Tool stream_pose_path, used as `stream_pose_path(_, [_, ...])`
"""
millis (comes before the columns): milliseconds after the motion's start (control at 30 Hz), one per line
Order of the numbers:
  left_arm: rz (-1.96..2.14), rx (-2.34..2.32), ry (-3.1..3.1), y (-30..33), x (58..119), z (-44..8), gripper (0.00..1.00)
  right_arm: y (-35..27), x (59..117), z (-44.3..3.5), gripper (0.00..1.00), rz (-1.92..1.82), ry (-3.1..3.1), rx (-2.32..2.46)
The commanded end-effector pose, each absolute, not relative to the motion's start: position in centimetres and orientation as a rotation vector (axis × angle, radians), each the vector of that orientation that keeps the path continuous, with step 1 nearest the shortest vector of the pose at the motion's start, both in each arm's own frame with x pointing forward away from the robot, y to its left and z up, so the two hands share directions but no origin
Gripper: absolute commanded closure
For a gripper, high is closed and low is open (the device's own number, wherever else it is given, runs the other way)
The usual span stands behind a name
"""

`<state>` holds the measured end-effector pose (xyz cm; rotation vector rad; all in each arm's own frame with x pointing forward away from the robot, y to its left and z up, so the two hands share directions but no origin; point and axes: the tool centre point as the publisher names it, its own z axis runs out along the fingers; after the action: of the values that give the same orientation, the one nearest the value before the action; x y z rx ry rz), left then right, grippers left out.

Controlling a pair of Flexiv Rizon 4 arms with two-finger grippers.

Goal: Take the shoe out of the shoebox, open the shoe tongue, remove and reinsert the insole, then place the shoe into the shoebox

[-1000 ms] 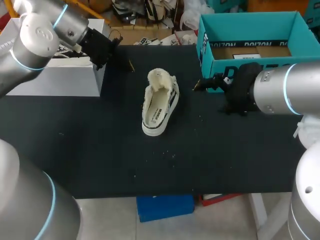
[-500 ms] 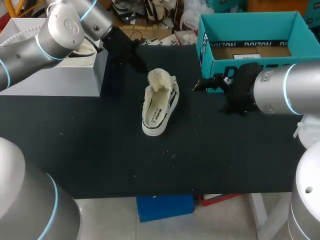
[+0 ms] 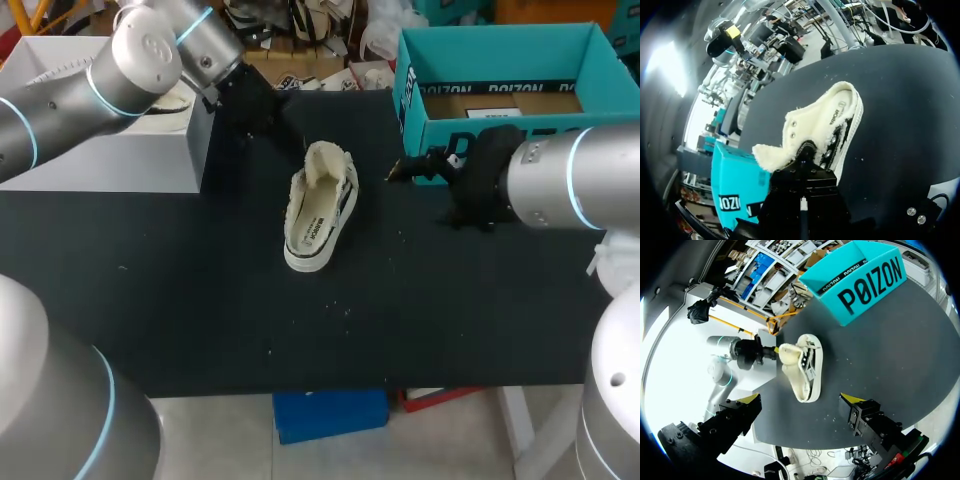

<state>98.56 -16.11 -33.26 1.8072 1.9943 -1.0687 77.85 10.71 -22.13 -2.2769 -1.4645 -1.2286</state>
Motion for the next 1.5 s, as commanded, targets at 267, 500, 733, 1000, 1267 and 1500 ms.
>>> stream_pose_path(267, [-0.934, 1.842, 2.044, -12.2, 95.6, -31.7, 1.0, 11.0, 77.9, -22.1, 0.0, -1.23, -1.464, -2.284])
stream_pose_path(500, [-0.81, 1.852, 2.044, -11.7, 97.7, -28.8, 1.0, 11.0, 77.9, -22.1, 0.0, -1.23, -1.464, -2.284])
stream_pose_path(733, [-0.738, 1.918, 2.052, -14.6, 101.7, -28.7, 1.0, 11.0, 77.9, -22.1, 0.0, -1.23, -1.464, -2.284])
stream_pose_path(1000, [-0.742, 1.969, 2.041, -17.7, 103.6, -29.8, 1.0, 11.0, 77.9, -22.1, 0.0, -1.23, -1.464, -2.284])
stream_pose_path(1267, [-0.82, 2.041, 2.007, -20.0, 101.8, -31.8, 1.0, 11.0, 77.9, -22.1, 0.0, -1.23, -1.464, -2.284])
stream_pose_path(1500, [-0.892, 2.117, 1.955, -20.5, 98.5, -32.4, 1.0, 11.0, 77.9, -22.1, 0.0, -1.23, -1.464, -2.284])
